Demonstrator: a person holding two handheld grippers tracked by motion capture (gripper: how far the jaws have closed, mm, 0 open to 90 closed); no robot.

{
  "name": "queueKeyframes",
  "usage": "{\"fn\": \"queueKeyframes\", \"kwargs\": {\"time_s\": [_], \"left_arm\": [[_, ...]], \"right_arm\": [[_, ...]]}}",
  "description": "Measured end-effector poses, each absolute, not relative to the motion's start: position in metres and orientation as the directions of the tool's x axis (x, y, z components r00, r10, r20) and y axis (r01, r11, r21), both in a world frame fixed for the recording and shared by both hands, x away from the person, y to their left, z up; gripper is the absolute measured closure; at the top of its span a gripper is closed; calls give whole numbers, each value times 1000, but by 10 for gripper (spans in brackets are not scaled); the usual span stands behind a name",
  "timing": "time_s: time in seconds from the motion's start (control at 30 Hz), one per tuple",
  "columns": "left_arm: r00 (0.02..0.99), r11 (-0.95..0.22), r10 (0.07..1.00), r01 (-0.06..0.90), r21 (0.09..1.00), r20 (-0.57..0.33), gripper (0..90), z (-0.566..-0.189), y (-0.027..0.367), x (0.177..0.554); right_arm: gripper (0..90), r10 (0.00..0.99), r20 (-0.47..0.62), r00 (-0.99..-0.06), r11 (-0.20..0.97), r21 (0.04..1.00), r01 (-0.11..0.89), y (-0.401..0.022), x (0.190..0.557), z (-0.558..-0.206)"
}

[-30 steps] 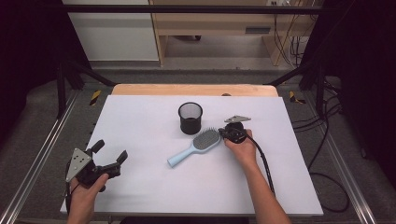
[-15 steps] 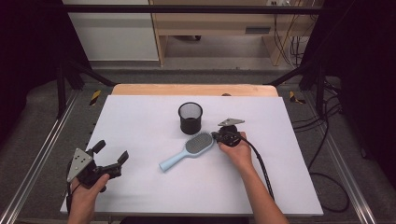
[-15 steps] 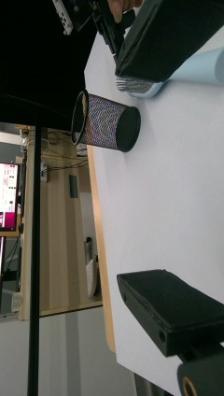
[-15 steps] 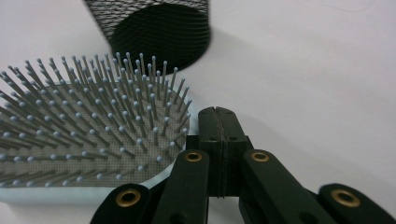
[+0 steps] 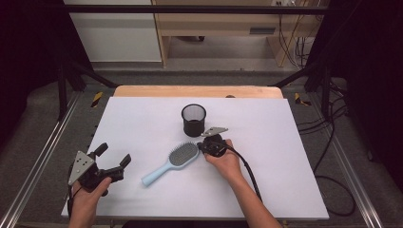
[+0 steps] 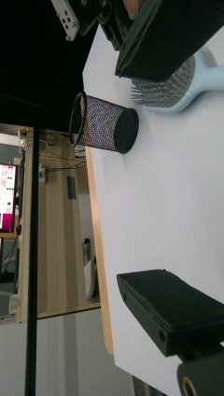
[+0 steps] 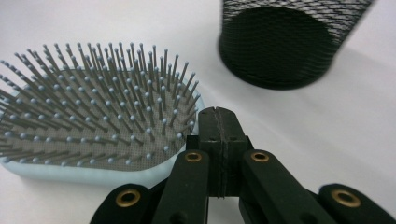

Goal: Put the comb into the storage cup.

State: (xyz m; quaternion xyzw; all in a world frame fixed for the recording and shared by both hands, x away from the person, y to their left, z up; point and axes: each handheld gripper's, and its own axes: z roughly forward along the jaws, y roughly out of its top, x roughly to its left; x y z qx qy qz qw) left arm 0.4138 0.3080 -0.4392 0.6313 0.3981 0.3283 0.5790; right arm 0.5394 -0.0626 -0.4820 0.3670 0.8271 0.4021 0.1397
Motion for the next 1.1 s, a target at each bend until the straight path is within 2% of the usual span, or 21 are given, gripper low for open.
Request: {"fn": "queueKeyframes", "kwargs": {"time_s": [0.47,0.6,0.67,0.7,0.73,0.83,0.93,0.97,1.1], "left_arm": [[482,-41,875,162,986,-43,32,-438,305,410],[500,-60,865,186,981,-42,32,-433,302,411],[505,-78,862,200,977,-35,34,-430,300,413],[510,-89,860,209,974,-31,36,-428,299,415],[515,-100,857,219,971,-27,36,-426,297,416],[529,-130,848,247,960,-21,33,-422,290,421],[555,-174,832,276,945,-9,33,-420,281,424],[578,-209,816,291,934,3,35,-419,274,426],[585,-263,810,316,912,31,33,-421,264,430]], "right_arm": [[900,715,49,-697,403,786,468,-59,533,-478],[862,726,44,-686,370,816,444,-69,526,-468],[739,733,58,-677,343,829,442,-76,520,-463],[590,748,55,-662,327,837,439,-83,513,-457],[590,748,55,-662,327,837,439,-83,513,-457],[370,761,43,-648,305,857,415,-96,501,-449],[231,777,10,-629,292,880,375,-111,487,-442],[139,787,-2,-616,283,889,359,-122,479,-438],[80,804,-16,-595,283,890,358,-141,465,-433]]}}
